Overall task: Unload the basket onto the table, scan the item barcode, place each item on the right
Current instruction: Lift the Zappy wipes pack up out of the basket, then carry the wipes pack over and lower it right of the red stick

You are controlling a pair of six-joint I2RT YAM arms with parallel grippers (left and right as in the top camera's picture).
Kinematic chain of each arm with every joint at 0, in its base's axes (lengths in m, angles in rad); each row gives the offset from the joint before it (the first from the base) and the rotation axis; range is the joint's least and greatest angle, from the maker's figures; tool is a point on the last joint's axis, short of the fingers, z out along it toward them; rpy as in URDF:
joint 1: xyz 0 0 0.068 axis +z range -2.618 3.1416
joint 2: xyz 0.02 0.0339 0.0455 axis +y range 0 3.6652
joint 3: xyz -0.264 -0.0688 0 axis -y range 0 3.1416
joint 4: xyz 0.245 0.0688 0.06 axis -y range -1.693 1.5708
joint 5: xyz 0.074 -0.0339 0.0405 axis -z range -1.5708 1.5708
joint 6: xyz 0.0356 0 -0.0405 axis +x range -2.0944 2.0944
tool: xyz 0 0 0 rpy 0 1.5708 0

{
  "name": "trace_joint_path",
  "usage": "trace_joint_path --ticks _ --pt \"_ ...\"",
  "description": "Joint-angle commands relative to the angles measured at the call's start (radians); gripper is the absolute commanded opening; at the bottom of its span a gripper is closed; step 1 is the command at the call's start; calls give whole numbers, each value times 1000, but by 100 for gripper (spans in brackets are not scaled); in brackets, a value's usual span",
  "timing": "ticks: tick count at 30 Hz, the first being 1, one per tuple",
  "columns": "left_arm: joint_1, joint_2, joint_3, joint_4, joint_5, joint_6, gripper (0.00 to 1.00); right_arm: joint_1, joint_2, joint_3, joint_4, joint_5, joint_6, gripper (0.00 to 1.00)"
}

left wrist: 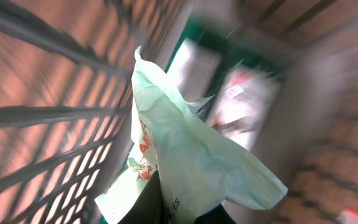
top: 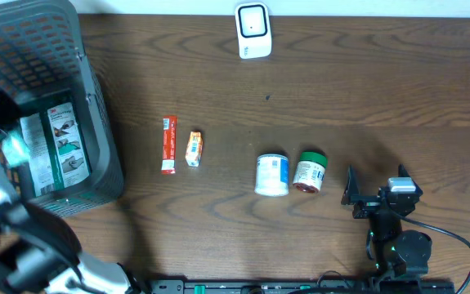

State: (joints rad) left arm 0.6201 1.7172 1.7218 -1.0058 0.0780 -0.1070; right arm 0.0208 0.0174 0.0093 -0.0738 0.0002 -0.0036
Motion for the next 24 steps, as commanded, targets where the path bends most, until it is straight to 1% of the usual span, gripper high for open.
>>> trace_joint_path --ticks 1,4,5,7,10,11,12,15,16,19,24 --pt "2 -159 39 17 234 -66 7 -6 -4 -4 -1 10 3 99" --pt "2 -244 38 23 512 -76 7 -6 -4 -4 -1 10 3 99" --pt "2 -272 39 23 640 -76 7 -6 -4 -4 -1 10 3 99" --pt "-9 -314 38 19 829 -75 7 -6 -4 -4 -1 10 3 99" --pt "-73 -341 36 15 990 -59 7 -6 -4 -4 -1 10 3 99" --pt "-134 -343 35 11 1036 -39 7 -6 -4 -4 -1 10 3 99" --pt "-154 -342 34 6 1040 -30 7 -6 -4 -4 -1 10 3 99" --pt "-286 -319 16 -31 1037 16 7 -6 -4 -4 -1 10 3 99" --pt "-361 -298 -7 -53 1037 35 7 -6 -4 -4 -1 10 3 99" --pt "-491 -251 -50 -82 1037 92 7 -6 -4 -4 -1 10 3 99" --pt "-673 -138 -84 -89 1036 142 7 -6 -4 -4 -1 10 3 99"
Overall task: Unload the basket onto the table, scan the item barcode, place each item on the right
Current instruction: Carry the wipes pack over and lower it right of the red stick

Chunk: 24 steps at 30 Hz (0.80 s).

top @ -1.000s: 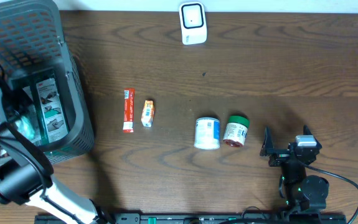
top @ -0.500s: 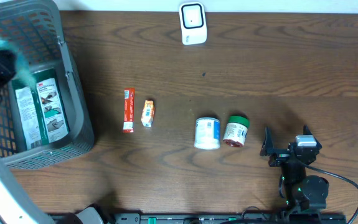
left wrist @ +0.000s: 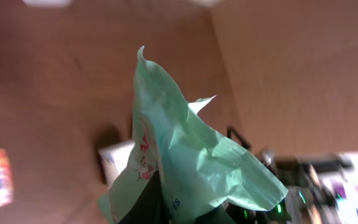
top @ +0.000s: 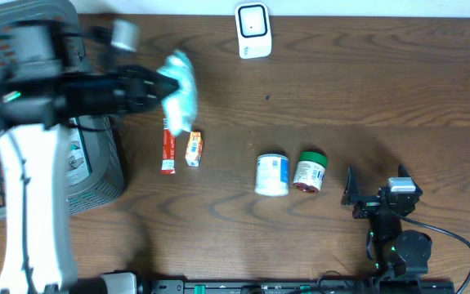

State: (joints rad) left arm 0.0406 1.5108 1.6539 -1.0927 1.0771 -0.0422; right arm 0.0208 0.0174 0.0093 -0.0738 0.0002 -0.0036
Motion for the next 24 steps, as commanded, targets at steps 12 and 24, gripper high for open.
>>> trace_joint_path --ticks 12,24 --pt "-272 473 -16 214 42 31 7 -6 -4 -4 -1 10 3 99" --pt "-269 727 -16 359 90 -1 7 -6 -4 -4 -1 10 3 99"
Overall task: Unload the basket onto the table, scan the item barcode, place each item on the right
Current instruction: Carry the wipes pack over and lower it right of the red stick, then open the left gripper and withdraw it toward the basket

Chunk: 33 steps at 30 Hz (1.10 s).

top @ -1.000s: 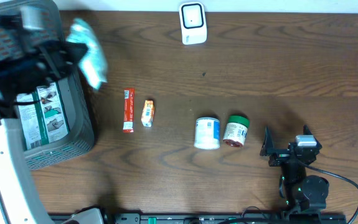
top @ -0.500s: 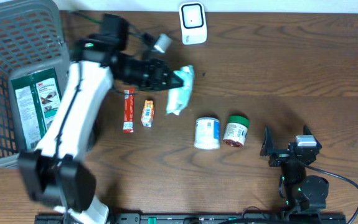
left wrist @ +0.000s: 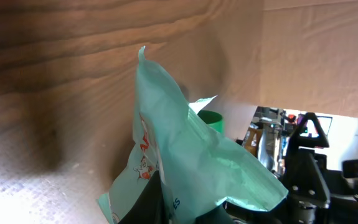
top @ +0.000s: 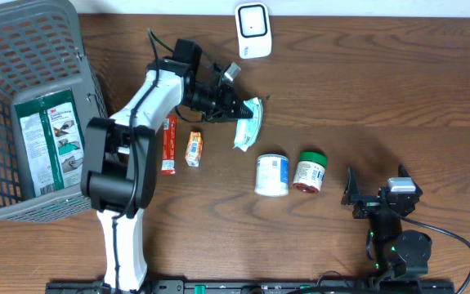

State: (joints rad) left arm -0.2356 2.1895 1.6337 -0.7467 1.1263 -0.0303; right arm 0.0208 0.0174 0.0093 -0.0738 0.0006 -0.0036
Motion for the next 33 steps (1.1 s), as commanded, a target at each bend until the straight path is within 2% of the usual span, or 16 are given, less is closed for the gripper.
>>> trace_joint_path --ticks 1,2,3,4,5,6,7,8,13,19,23,24,26,27,31,33 --pt "10 56 5 17 40 -12 7 -6 -4 -4 -1 10 3 99" --pt "13 72 5 30 40 -12 9 -6 -4 -4 -1 10 3 99" --pt "18 81 5 44 39 -12 25 -6 -4 -4 -1 9 3 99" --pt "22 84 5 50 24 -13 38 -6 -4 -4 -1 10 3 99" --pt "25 84 5 50 4 -16 42 -6 -4 -4 -1 10 3 99" --pt "31 81 6 50 -25 -30 53 -6 -4 -4 -1 10 3 99" --pt "44 75 10 49 -71 -52 74 -6 -4 -4 -1 10 3 99" --pt "51 70 14 48 -90 -58 78 -6 -4 -4 -1 10 3 99" --pt "77 8 44 45 -112 -59 81 -6 -4 -4 -1 9 3 99" --pt "73 -243 58 40 -322 -102 82 -6 -4 -4 -1 10 3 99" --pt "73 -430 57 -88 -657 -221 82 -6 -4 -4 -1 10 3 99" --pt "73 -482 57 -168 -767 -231 82 -6 -4 -4 -1 10 3 99" --pt "74 -532 57 -271 -889 -230 82 -6 -4 -4 -1 10 3 99" --pt "74 -570 56 -382 -1032 -230 82 -6 -4 -4 -1 10 3 99" --pt "79 -590 47 -542 -1248 -230 82 -6 -4 -4 -1 10 3 99" --pt "91 -589 26 -570 -1299 -231 82 -6 -4 -4 -1 10 3 99"
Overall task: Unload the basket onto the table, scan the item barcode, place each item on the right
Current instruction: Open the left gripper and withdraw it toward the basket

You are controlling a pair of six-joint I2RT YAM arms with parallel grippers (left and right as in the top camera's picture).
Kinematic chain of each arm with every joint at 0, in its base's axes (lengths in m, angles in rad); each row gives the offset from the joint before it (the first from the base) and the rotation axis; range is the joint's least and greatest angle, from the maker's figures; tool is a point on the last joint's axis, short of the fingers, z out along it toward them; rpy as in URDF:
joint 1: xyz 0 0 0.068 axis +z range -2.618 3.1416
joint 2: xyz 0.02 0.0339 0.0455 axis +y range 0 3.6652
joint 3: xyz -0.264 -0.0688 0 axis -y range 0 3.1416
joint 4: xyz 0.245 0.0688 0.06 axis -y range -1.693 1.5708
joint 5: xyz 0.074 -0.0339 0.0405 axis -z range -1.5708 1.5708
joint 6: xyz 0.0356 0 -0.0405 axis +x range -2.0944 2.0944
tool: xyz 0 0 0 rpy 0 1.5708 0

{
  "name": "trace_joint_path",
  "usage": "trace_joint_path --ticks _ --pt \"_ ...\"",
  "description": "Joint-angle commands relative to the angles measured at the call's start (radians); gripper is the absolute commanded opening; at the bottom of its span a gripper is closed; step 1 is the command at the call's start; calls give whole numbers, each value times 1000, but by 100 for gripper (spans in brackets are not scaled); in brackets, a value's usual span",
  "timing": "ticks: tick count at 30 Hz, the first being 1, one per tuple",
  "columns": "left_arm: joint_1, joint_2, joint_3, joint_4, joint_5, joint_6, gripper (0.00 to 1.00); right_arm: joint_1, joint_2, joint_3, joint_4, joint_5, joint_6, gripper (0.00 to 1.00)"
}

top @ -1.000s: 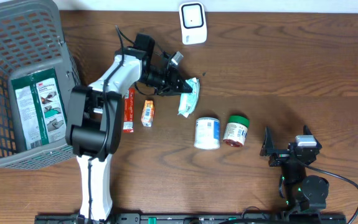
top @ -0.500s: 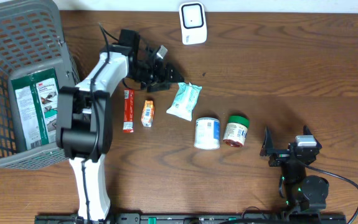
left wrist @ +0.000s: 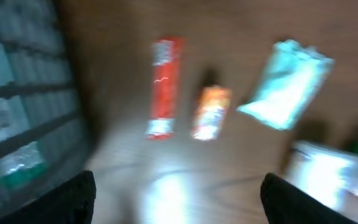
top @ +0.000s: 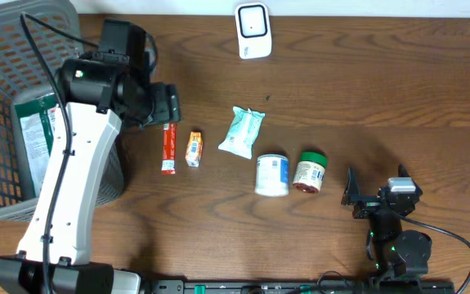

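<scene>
The mint-green packet (top: 243,132) lies flat on the wooden table, left of the white can (top: 272,175); the blurred left wrist view shows the packet (left wrist: 287,84) at its upper right. My left gripper (top: 169,104) hangs open and empty near the basket's right side, above the red stick (top: 167,145). Its two dark fingertips (left wrist: 73,199) stand far apart at the bottom corners of the wrist view. The white scanner (top: 253,31) stands at the table's far edge. My right gripper (top: 353,194) rests at the front right; its jaws are too small to read.
A grey mesh basket (top: 87,73) at the left holds a green-and-white package (top: 42,139). A small orange packet (top: 194,149) lies beside the red stick. A green-lidded jar (top: 310,171) lies next to the white can.
My left gripper has let go of the mint-green packet, which now lies on the table. The gripper has opened and moved back left, toward the basket.
My left gripper was shut on the mint-green packet inside the basket. Then it held the packet over the table near the red stick, then further right below the scanner. Now the packet lies there and the gripper is open near the basket.
</scene>
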State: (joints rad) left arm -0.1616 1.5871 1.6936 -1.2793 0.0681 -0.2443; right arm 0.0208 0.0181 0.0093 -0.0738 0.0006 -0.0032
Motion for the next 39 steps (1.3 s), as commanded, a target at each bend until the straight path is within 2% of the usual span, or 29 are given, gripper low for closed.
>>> trace_joint_path --ticks 1,6,11,13,16,20,28,33,36,39 --pt "27 14 -47 -40 -256 -17 82 -6 -5 -4 -1 10 3 99" --pt "130 14 -84 -42 -334 -23 82 -6 -5 -4 -1 10 3 99" --pt "240 14 -84 -13 -343 -23 82 -6 -5 -4 -1 9 3 99" --pt "264 14 -83 2 -338 -23 82 -6 -5 -4 -1 10 3 99" --pt "272 12 -71 6 -247 32 82 -6 -5 -4 -1 10 3 99" --pt "272 -11 12 13 -135 72 82 -6 -5 -4 -1 10 3 99" --pt "330 -85 269 71 -162 68 82 -6 -5 -4 -1 10 3 99" --pt "502 -59 274 173 -287 55 82 -6 -5 -4 -1 10 3 99" --pt "632 27 274 173 -286 66 91 -6 -5 -4 -1 10 3 99" --pt "723 132 274 174 -271 142 98 -6 -5 -4 -1 10 3 99"
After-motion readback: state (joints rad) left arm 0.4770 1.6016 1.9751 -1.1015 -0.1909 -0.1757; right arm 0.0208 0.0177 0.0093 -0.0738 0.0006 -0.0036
